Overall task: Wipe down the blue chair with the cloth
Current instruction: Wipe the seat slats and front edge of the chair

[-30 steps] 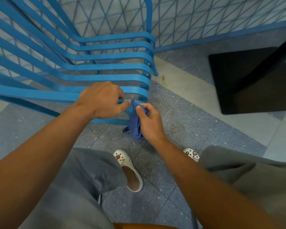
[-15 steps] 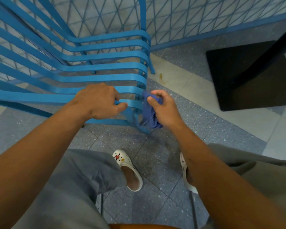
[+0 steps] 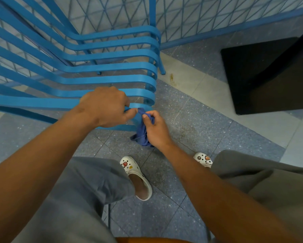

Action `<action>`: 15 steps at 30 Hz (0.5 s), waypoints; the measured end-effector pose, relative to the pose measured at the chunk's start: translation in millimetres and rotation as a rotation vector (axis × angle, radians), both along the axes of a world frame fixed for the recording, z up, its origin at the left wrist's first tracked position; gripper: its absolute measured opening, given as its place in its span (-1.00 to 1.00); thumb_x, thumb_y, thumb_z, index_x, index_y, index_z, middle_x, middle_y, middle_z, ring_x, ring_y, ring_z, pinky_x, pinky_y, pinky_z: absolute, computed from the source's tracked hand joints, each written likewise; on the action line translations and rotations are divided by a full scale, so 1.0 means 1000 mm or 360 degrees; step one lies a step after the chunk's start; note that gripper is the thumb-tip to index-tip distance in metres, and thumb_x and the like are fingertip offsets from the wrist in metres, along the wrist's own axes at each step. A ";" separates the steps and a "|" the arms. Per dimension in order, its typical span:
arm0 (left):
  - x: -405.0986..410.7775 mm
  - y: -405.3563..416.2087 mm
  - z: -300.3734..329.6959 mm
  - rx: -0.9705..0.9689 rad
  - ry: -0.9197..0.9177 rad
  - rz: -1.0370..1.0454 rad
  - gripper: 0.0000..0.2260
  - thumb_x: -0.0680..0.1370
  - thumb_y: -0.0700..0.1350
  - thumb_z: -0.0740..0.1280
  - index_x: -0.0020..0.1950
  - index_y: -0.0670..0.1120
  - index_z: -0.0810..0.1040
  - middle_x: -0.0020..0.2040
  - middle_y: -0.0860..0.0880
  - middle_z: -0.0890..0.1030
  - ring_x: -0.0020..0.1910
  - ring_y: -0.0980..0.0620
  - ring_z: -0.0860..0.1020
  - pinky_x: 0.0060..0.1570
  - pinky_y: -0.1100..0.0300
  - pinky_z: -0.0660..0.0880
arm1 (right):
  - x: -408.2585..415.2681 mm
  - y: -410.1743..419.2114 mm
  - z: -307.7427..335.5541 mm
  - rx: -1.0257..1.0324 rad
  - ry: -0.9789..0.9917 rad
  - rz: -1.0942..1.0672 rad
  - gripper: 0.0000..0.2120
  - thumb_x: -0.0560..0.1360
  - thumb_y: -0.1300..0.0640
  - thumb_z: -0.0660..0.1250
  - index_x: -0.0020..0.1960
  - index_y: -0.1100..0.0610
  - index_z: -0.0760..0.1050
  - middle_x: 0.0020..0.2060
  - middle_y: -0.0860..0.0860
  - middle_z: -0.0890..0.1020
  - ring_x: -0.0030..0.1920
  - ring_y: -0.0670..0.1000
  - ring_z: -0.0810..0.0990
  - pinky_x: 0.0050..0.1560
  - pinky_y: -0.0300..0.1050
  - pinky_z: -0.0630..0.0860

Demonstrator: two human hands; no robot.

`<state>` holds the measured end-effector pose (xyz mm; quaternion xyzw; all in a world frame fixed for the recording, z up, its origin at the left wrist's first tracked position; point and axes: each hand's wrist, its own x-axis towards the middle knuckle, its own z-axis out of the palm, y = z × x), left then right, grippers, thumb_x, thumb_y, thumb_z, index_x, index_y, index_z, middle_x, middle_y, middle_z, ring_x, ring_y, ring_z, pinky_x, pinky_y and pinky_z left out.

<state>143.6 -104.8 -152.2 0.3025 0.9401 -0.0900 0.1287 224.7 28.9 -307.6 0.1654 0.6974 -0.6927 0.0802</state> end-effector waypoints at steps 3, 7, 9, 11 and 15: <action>0.002 0.001 0.000 0.0037 0.0092 -0.0043 -0.40 0.46 0.39 0.00 -0.01 0.07 0.70 -0.10 -0.05 0.68 -0.10 -0.14 0.61 -0.11 -0.02 0.57 | 0.001 0.000 -0.010 0.0099 -0.0116 0.0076 -0.82 0.69 0.03 0.22 0.13 0.14 0.49 -0.04 0.05 0.62 -0.07 -0.02 0.60 -0.06 -0.07 0.51; 0.028 -0.001 -0.007 0.0519 0.0390 -0.0181 -0.65 0.55 0.13 0.28 0.05 -0.10 0.70 -0.03 -0.09 0.64 -0.02 -0.15 0.57 0.02 -0.05 0.42 | -0.008 0.017 -0.005 0.0061 -0.0140 0.0029 -0.86 0.64 0.02 0.30 0.10 0.08 0.55 -0.06 0.00 0.66 -0.05 -0.02 0.64 -0.03 -0.10 0.57; 0.057 0.000 -0.018 0.0898 0.0547 -0.0196 -0.82 0.56 -0.04 0.39 0.02 -0.13 0.68 -0.04 -0.09 0.61 -0.05 -0.12 0.55 -0.01 -0.01 0.41 | -0.015 0.037 0.002 -0.0013 -0.0126 -0.0099 -0.91 0.61 0.04 0.31 0.04 0.01 0.57 -0.06 -0.04 0.66 -0.05 -0.05 0.66 -0.06 -0.22 0.58; 0.089 0.002 -0.032 0.1169 0.0517 -0.0146 -0.88 0.58 -0.10 0.40 -0.05 -0.14 0.66 -0.08 -0.06 0.59 -0.11 -0.05 0.54 -0.07 0.08 0.44 | -0.020 0.059 0.011 -0.0048 -0.0097 -0.0206 -0.88 0.52 0.05 0.26 -0.03 -0.04 0.58 -0.11 -0.10 0.66 -0.14 -0.20 0.63 -0.20 -0.38 0.51; 0.119 0.001 -0.065 0.1320 0.0181 0.0596 -0.89 0.56 -0.06 0.44 -0.08 -0.09 0.65 -0.14 0.03 0.59 -0.16 0.11 0.54 -0.11 0.19 0.51 | -0.013 0.083 0.012 -0.0020 -0.0142 -0.0224 -0.71 0.48 0.09 0.24 0.15 0.02 0.61 -0.02 -0.13 0.65 -0.08 -0.23 0.61 -0.14 -0.39 0.49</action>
